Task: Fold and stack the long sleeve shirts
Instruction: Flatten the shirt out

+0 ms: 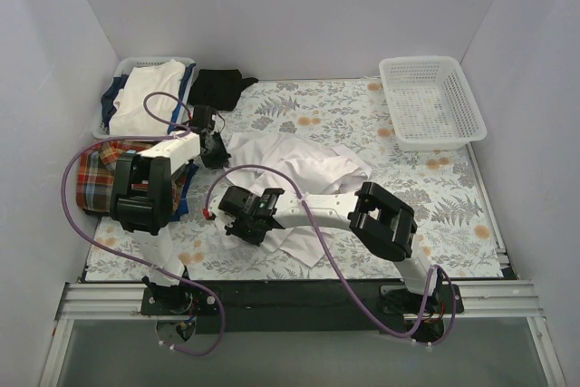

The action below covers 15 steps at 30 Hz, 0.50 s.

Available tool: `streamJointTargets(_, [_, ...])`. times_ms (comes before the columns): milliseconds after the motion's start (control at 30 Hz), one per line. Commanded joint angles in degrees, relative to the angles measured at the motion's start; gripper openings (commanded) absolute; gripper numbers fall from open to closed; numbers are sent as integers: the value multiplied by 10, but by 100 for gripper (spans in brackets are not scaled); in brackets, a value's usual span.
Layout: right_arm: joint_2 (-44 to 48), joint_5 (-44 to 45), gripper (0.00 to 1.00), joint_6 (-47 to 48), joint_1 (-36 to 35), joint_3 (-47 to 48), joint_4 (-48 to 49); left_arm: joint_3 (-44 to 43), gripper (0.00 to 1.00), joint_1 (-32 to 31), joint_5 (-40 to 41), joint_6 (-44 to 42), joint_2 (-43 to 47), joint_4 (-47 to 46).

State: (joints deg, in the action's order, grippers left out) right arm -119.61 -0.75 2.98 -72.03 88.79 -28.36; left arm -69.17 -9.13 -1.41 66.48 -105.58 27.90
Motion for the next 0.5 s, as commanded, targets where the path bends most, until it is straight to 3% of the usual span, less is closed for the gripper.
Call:
streamJointTargets(0, [68, 80, 1, -19, 0, -17, -14, -19, 0, 9, -3, 3, 8, 4])
streamJointTargets(133, [177, 198, 1, -49, 17, -76, -20, -18, 0, 10, -10, -1, 18, 3])
streamJointTargets(267, [306, 283, 1, -54, 87, -93, -22, -16, 0, 10, -22, -4, 27, 0])
streamJointTargets(467, [367, 443, 1, 1, 189, -33, 8, -26, 0, 11, -35, -14, 51, 1])
